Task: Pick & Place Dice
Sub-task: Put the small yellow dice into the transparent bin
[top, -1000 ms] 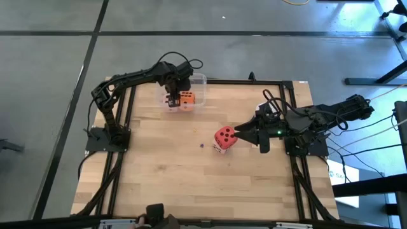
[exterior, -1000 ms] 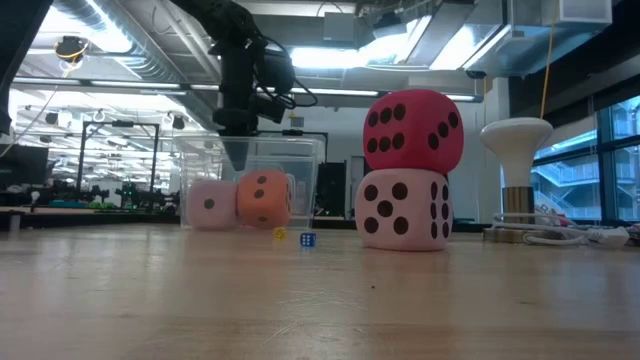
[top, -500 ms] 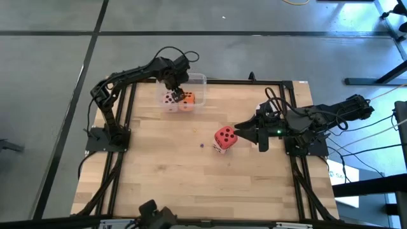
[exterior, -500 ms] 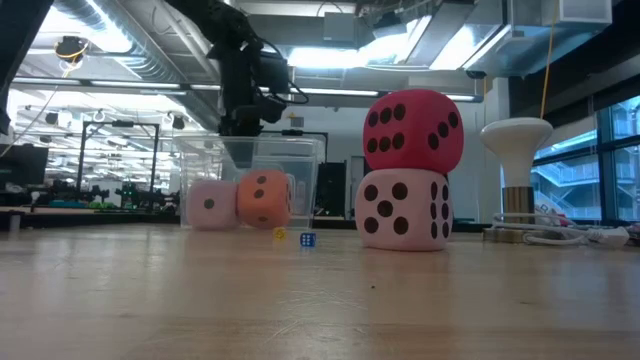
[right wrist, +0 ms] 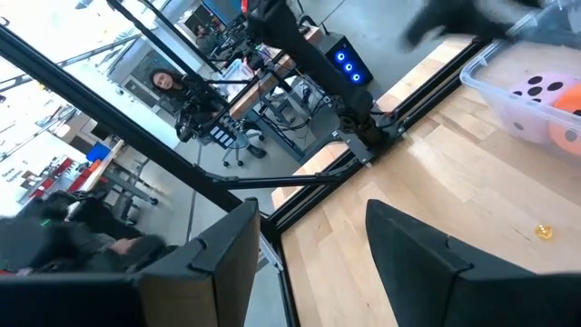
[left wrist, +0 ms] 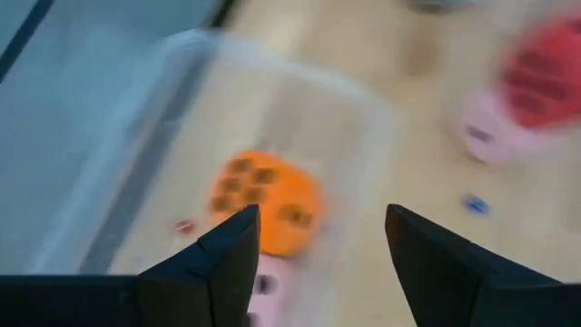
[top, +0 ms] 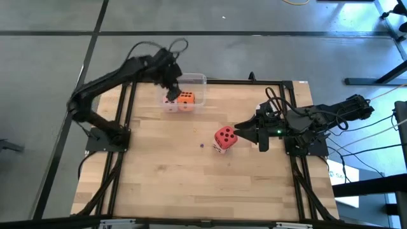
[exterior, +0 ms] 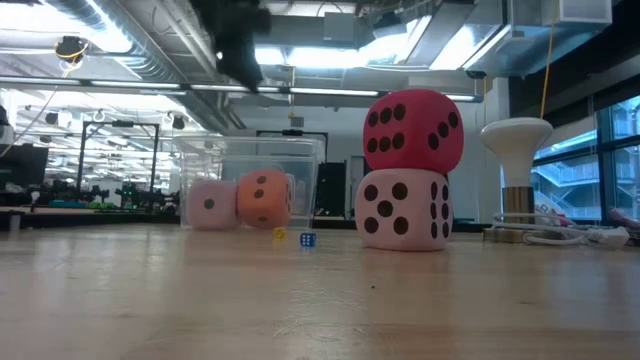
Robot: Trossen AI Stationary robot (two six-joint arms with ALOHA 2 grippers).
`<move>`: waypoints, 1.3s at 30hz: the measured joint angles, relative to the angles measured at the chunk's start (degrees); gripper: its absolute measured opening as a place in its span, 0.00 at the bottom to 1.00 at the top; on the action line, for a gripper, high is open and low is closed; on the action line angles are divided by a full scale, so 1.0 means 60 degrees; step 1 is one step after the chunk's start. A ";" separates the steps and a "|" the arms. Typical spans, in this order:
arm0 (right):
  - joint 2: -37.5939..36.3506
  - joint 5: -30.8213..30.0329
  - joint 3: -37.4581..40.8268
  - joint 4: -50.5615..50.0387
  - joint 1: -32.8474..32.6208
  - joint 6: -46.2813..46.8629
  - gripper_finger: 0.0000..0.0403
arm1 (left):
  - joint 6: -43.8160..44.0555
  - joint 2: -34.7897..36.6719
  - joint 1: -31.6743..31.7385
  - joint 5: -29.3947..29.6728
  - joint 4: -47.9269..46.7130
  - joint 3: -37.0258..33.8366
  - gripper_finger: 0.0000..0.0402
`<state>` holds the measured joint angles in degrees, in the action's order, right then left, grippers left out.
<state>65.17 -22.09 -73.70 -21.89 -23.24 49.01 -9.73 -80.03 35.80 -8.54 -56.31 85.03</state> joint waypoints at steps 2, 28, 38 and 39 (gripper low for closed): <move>0.0000 0.0000 -0.0001 0.0000 0.0000 0.0000 0.50 | -0.0126 0.0551 -0.0805 -0.0018 0.0200 -0.0472 0.54; 0.0076 0.0004 0.0006 -0.0008 -0.0004 0.0004 0.50 | 0.3698 0.2813 -0.5933 0.5301 1.3031 -1.1152 0.46; 0.0076 0.0004 0.0006 0.0002 -0.0004 0.0044 0.50 | 0.2645 0.0294 -0.5323 0.4262 1.5506 -1.1141 0.46; 0.0076 0.0000 0.0006 -0.0006 -0.0028 0.0077 0.50 | 0.2593 0.0022 -0.5256 0.4167 1.5786 -1.1084 0.46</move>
<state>65.63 -22.09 -73.67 -21.92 -23.41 49.47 5.83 -79.90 4.26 16.46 38.41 18.53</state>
